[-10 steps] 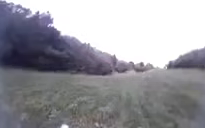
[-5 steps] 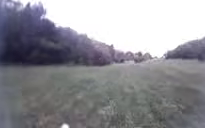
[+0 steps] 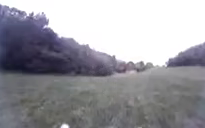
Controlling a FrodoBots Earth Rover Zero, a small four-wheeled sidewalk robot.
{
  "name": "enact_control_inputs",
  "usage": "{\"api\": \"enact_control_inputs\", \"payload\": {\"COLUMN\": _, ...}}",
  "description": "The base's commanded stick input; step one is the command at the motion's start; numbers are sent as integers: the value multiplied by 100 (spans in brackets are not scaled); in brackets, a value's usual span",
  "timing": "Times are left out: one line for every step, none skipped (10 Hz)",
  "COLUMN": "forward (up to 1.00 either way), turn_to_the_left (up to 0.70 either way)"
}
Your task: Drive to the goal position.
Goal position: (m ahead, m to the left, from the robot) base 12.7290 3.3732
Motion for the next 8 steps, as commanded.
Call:
{"api": "enact_control_inputs", "payload": {"forward": 68, "turn_to_the_left": -2}}
{"api": "enact_control_inputs", "payload": {"forward": 68, "turn_to_the_left": 0}}
{"api": "enact_control_inputs", "payload": {"forward": 68, "turn_to_the_left": 0}}
{"api": "enact_control_inputs", "payload": {"forward": 68, "turn_to_the_left": 0}}
{"api": "enact_control_inputs", "payload": {"forward": 68, "turn_to_the_left": 0}}
{"api": "enact_control_inputs", "payload": {"forward": 68, "turn_to_the_left": 0}}
{"api": "enact_control_inputs", "payload": {"forward": 68, "turn_to_the_left": 0}}
{"api": "enact_control_inputs", "payload": {"forward": 68, "turn_to_the_left": 0}}
